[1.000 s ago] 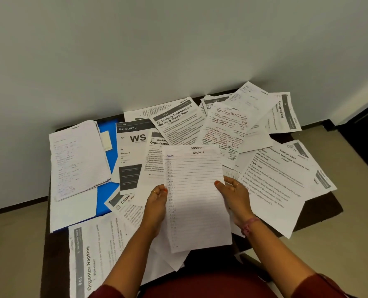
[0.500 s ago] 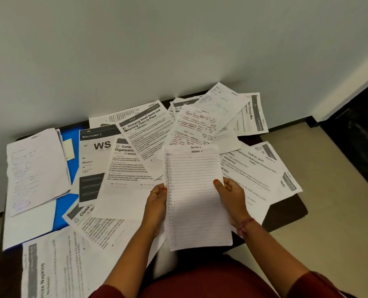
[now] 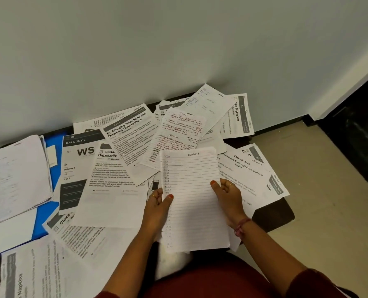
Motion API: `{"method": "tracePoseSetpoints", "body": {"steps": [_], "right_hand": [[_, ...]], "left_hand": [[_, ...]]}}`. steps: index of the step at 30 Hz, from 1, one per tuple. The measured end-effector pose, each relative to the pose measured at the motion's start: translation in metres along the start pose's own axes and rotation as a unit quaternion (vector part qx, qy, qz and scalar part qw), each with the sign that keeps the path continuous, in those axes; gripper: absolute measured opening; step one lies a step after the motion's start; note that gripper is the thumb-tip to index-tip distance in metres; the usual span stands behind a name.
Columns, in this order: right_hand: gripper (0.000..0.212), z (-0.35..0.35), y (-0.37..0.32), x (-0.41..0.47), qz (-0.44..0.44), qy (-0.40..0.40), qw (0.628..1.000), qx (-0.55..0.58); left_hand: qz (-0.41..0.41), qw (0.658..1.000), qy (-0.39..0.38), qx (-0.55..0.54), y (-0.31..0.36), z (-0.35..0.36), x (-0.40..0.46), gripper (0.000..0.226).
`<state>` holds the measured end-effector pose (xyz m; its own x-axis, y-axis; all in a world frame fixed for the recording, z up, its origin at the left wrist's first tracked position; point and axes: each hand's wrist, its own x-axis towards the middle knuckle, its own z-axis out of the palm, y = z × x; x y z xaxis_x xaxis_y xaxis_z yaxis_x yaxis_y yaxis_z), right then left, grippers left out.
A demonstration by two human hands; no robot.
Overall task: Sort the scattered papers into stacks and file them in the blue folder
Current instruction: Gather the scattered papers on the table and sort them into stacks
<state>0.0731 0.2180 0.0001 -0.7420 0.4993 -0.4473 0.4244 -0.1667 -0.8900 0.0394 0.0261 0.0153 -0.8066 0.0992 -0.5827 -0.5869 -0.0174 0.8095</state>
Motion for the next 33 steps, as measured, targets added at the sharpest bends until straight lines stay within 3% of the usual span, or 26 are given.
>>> {"method": "tracePoseSetpoints", "body": {"steps": [8,33], "right_hand": [[0.026,-0.01,0.003,0.001,-0.012,-0.114,0.989,-0.094],[0.017,0.015,-0.022,0.049,0.008,-0.123,0.992,-0.031]], "left_hand": [[-0.011,0.999,0.029,0.009,-0.005,0.005,0.008,0.015],[-0.001,0.998,0.03,0.048,0.03,0.003,0.057,0.015]]}}
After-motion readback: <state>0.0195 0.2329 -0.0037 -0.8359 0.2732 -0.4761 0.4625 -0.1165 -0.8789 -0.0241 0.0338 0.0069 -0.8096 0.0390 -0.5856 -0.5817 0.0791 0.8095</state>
